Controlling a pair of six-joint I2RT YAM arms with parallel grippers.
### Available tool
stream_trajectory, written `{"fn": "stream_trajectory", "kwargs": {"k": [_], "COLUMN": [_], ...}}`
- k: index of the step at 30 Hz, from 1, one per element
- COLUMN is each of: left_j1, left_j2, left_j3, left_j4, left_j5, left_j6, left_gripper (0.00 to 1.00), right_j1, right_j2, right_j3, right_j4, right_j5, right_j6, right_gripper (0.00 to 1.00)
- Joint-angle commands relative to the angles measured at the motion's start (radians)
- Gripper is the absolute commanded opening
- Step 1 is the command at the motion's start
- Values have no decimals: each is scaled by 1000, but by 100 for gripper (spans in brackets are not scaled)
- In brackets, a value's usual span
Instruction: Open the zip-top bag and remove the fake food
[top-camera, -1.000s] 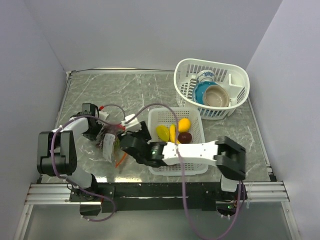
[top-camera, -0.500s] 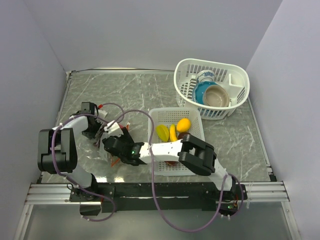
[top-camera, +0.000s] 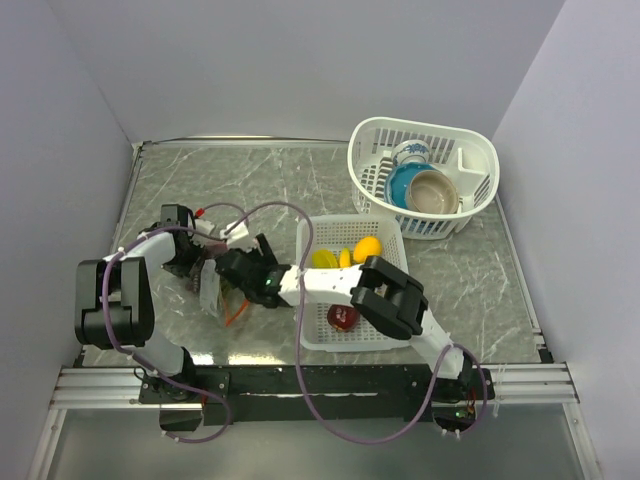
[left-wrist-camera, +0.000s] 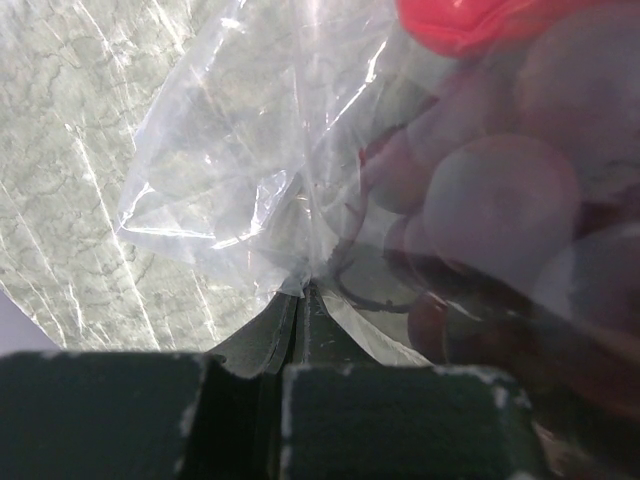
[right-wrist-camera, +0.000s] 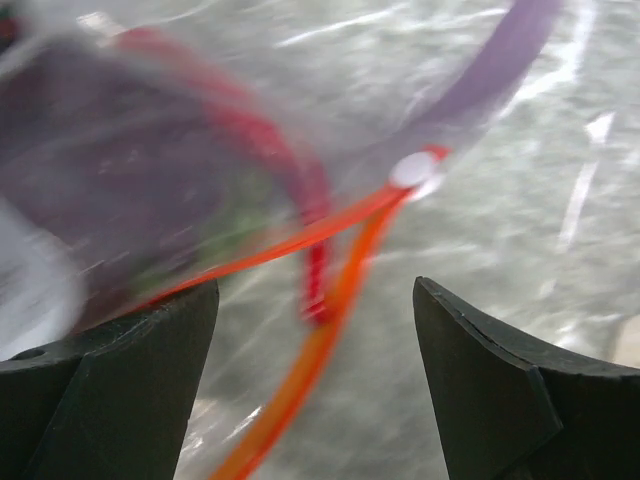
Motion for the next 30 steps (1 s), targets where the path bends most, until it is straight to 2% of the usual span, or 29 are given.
{"fn": "stream_trajectory", "kwargs": {"k": [1,7,13,16,19,20,23,26,30], "left_j1": [8,8,8,8,8,8,10,8,8], "left_j2": [40,34,39,45,45,45,42,42,42], "left_j3": [-51,-49,-38,-34,-31,-31,-32,-32,-34], "left_j4": [-52,-63,-74,-77,-80,-80,-79,-77,-76], "left_j5": [86,88,94,95,97,98,97,95,97], "left_j6": [0,17,15,15,14,12,11,11,9], "left_gripper": [1,1,1,1,1,1,1,1,1], "right_j1": [-36,-35,-33,-33,-33,-33,-32,-32,-32], "right_j2": [-60,-36,-29,-24,-23,-23,-27,-27,-29], "right_j3": [-7,9,4,7,12,12,7,7,3], "right_j4": [38,63,76,75,66,63,61,50,50], "right_j5": [12,-36,-71,-77,-73,-73,-77,-73,-73], "right_j6": [-49,-52,-38,-35,-29,-26,-21,-11,-7], "right_gripper": [86,83,74,66,53,43,32,26,25]}}
